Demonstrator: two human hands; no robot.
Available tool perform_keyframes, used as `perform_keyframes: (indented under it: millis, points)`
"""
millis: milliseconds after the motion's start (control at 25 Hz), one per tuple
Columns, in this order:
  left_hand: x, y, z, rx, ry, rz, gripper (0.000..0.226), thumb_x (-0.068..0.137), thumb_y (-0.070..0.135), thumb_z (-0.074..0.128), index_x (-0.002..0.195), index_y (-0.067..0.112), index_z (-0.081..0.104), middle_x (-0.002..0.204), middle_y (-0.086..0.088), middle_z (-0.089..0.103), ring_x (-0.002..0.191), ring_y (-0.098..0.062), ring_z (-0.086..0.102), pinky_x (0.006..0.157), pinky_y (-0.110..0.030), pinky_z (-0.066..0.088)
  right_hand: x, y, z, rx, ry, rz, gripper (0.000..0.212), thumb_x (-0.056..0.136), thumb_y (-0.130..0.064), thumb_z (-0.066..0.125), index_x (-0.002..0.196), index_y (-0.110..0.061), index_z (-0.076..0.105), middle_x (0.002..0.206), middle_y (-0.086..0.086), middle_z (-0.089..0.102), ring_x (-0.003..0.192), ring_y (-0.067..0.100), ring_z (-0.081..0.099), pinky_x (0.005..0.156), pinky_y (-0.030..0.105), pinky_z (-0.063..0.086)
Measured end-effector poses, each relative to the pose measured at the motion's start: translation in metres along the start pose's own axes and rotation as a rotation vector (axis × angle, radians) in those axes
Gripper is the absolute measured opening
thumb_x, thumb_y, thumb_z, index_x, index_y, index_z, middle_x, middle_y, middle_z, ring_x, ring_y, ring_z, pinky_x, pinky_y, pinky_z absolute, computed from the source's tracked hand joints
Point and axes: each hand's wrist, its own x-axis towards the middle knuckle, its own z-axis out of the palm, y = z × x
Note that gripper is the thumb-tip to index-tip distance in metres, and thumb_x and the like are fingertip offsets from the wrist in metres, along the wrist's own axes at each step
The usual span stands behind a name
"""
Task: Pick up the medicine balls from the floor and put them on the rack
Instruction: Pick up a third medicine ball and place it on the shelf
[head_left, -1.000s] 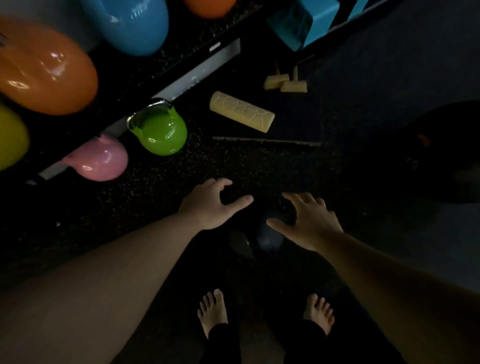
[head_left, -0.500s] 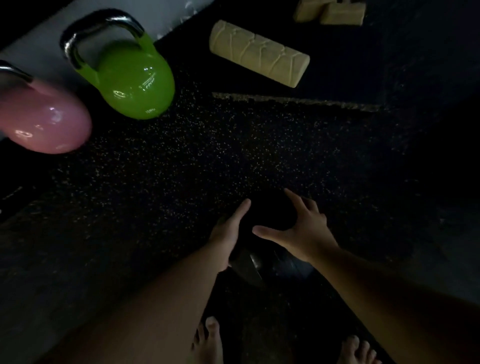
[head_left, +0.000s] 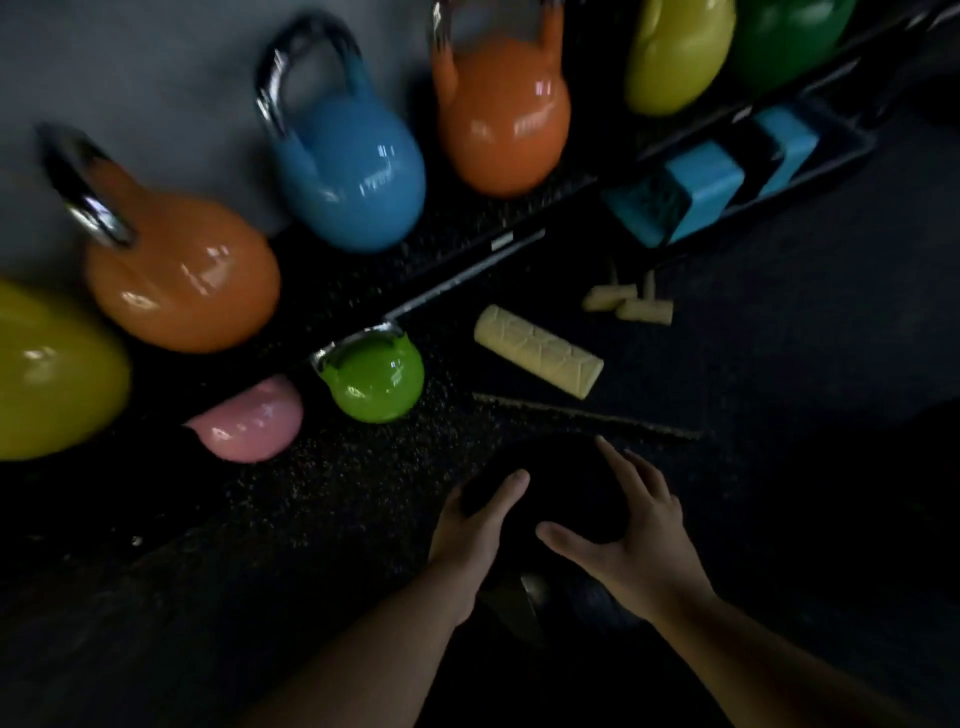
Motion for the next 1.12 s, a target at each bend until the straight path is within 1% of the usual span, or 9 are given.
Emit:
perform_keyframes:
  millis: [120,240,320,480,520,640,800,1000,1120]
  points:
    - [-0.067,0.097,-0.006,-0.055,-0.035,0.098,0.047,0.071,0.067,0.086,0.108,0.045,0.065,0.100,0.024,0.062,0.088,0.000,0.059,0.070,-0.028,0.048,-0.017,-0.089,-0.083,0.008,0.060,-0.108,0.130,0.042,-0.104,0.058,0.156,-0.057,0.014,0.166,-0.013,0.016,0.150,0.025,0.018,0.112,0.058,0.039]
    - [-0.144,0.188,-0.016,-0.130,0.008,0.281,0.061,0.068,0.058,0.094,0.120,0.034,0.073,0.110,0.013,0.077,0.105,-0.013,0.072,0.091,-0.033,0.057,-0.047,-0.178,-0.165,0.028,0.133,-0.213,0.128,0.041,-0.103,0.059,0.154,-0.060,0.015,0.165,-0.014,0.018,0.149,0.026,0.019,0.112,0.057,0.039]
    - [-0.191,0.248,-0.026,-0.165,0.078,0.419,0.060,0.066,0.049,0.099,0.116,0.024,0.078,0.104,0.013,0.083,0.111,-0.017,0.075,0.096,-0.025,0.057,-0.067,-0.238,-0.211,0.056,0.201,-0.321,0.125,0.039,-0.103,0.061,0.150,-0.065,0.016,0.164,-0.013,0.022,0.148,0.027,0.023,0.112,0.055,0.039]
    - [-0.302,0.366,-0.059,-0.170,0.086,0.618,0.070,0.042,0.073,0.086,0.099,0.033,0.078,0.086,0.025,0.082,0.086,0.007,0.076,0.081,-0.016,0.058,-0.116,-0.361,-0.302,0.102,0.321,-0.549,0.118,0.044,-0.091,0.069,0.148,-0.057,0.025,0.159,-0.002,0.035,0.143,0.033,0.034,0.111,0.053,0.040]
    - [-0.333,0.395,-0.070,-0.177,0.079,0.676,0.071,0.042,0.074,0.084,0.100,0.033,0.078,0.088,0.023,0.083,0.086,0.007,0.076,0.084,-0.018,0.060,-0.132,-0.395,-0.323,0.107,0.338,-0.604,0.116,0.046,-0.090,0.069,0.148,-0.055,0.026,0.158,0.000,0.036,0.143,0.032,0.035,0.111,0.053,0.041]
    - [-0.417,0.469,-0.109,-0.218,0.078,0.799,0.081,0.048,0.076,0.085,0.117,0.033,0.078,0.119,-0.001,0.082,0.109,-0.022,0.077,0.104,-0.044,0.059,-0.170,-0.488,-0.374,0.093,0.375,-0.730,0.118,0.051,-0.089,0.068,0.154,-0.048,0.030,0.157,0.001,0.035,0.142,0.032,0.037,0.110,0.054,0.043]
    - [-0.489,0.551,-0.163,-0.240,0.176,1.001,0.062,0.049,0.081,0.079,0.100,0.047,0.068,0.111,0.012,0.077,0.091,-0.005,0.075,0.073,-0.025,0.060,-0.189,-0.591,-0.408,0.122,0.424,-0.895,0.118,0.054,-0.087,0.070,0.156,-0.047,0.027,0.159,-0.002,0.031,0.143,0.031,0.035,0.112,0.057,0.040]
    - [-0.543,0.633,-0.227,-0.235,0.174,1.181,0.086,0.054,0.075,0.083,0.128,0.033,0.072,0.123,0.003,0.077,0.110,-0.017,0.075,0.096,-0.039,0.062,-0.196,-0.699,-0.422,0.229,0.518,-1.043,0.120,0.052,-0.086,0.072,0.157,-0.042,0.031,0.159,-0.001,0.032,0.145,0.030,0.035,0.115,0.051,0.039]
    - [-0.551,0.673,-0.251,-0.209,0.186,1.251,0.074,0.055,0.075,0.083,0.118,0.037,0.073,0.119,0.004,0.078,0.110,-0.019,0.076,0.094,-0.041,0.063,-0.184,-0.743,-0.424,0.258,0.551,-1.088,0.119,0.054,-0.085,0.072,0.157,-0.040,0.032,0.159,0.000,0.031,0.146,0.031,0.031,0.116,0.052,0.038]
